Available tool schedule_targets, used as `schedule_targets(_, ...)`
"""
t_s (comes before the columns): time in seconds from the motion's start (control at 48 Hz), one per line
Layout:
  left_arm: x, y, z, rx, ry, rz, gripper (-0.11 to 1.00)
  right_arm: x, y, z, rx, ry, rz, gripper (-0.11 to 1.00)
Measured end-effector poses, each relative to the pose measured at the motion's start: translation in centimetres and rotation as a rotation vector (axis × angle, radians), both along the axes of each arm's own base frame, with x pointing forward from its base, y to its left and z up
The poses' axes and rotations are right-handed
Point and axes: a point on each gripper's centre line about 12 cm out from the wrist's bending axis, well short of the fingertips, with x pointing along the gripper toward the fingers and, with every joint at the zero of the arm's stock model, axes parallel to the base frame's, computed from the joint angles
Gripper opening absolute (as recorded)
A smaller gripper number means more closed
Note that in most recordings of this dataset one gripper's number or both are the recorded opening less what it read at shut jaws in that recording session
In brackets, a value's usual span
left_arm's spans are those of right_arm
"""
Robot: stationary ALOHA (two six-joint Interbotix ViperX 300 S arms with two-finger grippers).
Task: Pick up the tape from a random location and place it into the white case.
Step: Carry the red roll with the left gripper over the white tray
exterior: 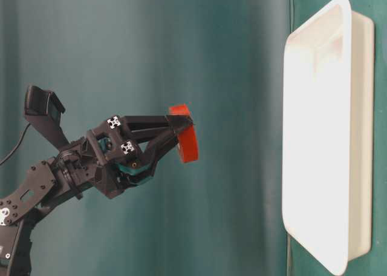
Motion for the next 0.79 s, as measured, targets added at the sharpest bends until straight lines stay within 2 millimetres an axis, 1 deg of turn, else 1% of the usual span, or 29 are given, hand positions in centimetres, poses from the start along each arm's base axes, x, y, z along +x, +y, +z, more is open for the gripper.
schedule_targets(0.604,0.0,0.0,0.0,0.000,0.000,0.000,0.24,0.0,0.0,0.0,0.000,0.002,0.002,0.90)
schedule_targets(0.709,-0.2,-0.1,-0.5,-0.004,0.012,0.000,0.24,0.0,0.0,-0.1,0.000,0.005,0.000,0.90)
schedule_targets(0.792,-0.2,-0.1,-1.9,-0.008,0.023,0.000,0.24,0.0,0.0,-0.1,0.000,0.006,0.000,0.90)
